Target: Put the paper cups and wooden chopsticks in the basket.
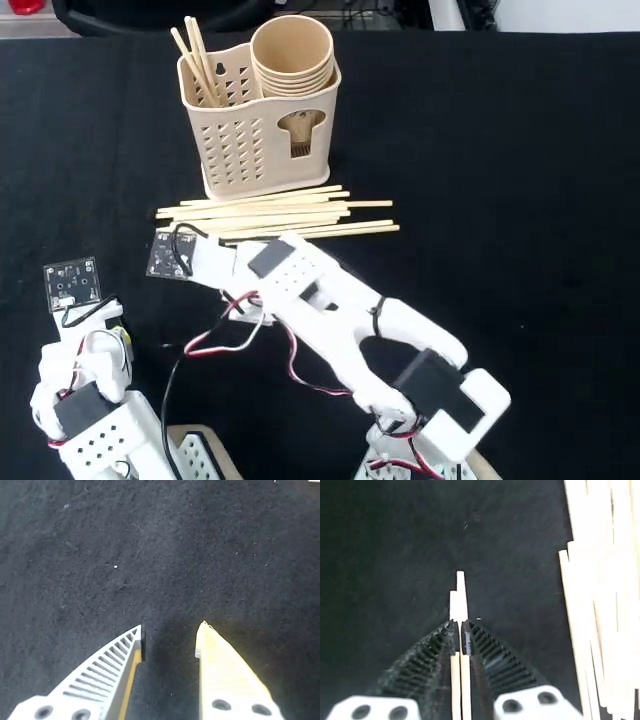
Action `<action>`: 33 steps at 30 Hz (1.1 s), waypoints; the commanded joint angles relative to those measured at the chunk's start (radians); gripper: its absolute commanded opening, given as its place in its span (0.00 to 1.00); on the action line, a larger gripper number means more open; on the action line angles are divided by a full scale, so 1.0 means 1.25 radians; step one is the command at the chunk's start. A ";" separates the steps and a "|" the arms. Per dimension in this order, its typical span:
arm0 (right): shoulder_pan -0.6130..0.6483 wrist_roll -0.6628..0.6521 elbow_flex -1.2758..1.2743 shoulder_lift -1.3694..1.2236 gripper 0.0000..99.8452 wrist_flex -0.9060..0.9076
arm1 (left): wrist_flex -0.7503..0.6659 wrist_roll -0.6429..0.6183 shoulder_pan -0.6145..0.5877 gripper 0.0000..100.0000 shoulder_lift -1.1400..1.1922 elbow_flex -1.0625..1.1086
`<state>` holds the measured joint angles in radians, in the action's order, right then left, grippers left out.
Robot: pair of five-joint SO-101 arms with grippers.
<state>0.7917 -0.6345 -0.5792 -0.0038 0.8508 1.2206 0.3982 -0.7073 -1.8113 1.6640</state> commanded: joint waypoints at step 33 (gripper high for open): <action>0.007 -0.007 0.213 -0.244 0.01 0.120 | -0.010 0.001 -0.007 0.18 -0.002 -0.039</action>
<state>0.7856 -0.6345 -0.3245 -0.3076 0.9797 1.2206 0.3982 -0.7089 -1.8113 1.6640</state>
